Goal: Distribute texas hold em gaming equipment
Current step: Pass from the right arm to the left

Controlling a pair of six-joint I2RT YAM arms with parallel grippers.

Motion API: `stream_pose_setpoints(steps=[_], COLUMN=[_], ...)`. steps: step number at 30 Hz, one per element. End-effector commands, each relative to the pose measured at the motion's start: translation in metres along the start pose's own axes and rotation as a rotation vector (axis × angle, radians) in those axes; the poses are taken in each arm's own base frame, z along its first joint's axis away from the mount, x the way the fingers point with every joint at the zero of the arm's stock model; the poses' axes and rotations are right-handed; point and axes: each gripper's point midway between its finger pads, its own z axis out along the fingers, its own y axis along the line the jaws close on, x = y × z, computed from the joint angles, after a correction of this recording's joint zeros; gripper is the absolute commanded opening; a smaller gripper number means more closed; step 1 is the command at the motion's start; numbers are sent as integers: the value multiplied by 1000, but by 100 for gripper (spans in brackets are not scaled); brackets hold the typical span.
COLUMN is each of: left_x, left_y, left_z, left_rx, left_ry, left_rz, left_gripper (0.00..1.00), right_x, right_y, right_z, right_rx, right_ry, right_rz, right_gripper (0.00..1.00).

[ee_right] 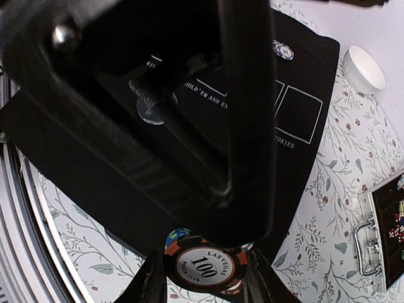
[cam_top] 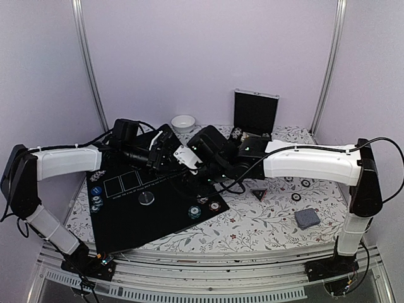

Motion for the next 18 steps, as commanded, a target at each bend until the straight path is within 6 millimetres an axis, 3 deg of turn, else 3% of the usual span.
stream_pose_setpoints(steps=[1,11,13,15,18], left_x=[15,33,36,38,35], left_y=[-2,1,5,6,7], left_z=[5,19,20,21,20], left_rx=[27,66,62,63,45], left_ry=[42,117,131,136,126], left_rz=[-19,-31,-41,-45,-43], left_gripper=[51,32,24,3,0], right_x=[-38,-39,-36,-35,-33], right_y=[-3,-10,-13,-14,-17], right_z=[-6,-1,1,3,4], right_rx=[37,86,108,117,135], right_ry=[-109,-101,-91,-87,-81], right_rz=[-1,11,11,12,16], right_gripper=[4,4,4,4,4])
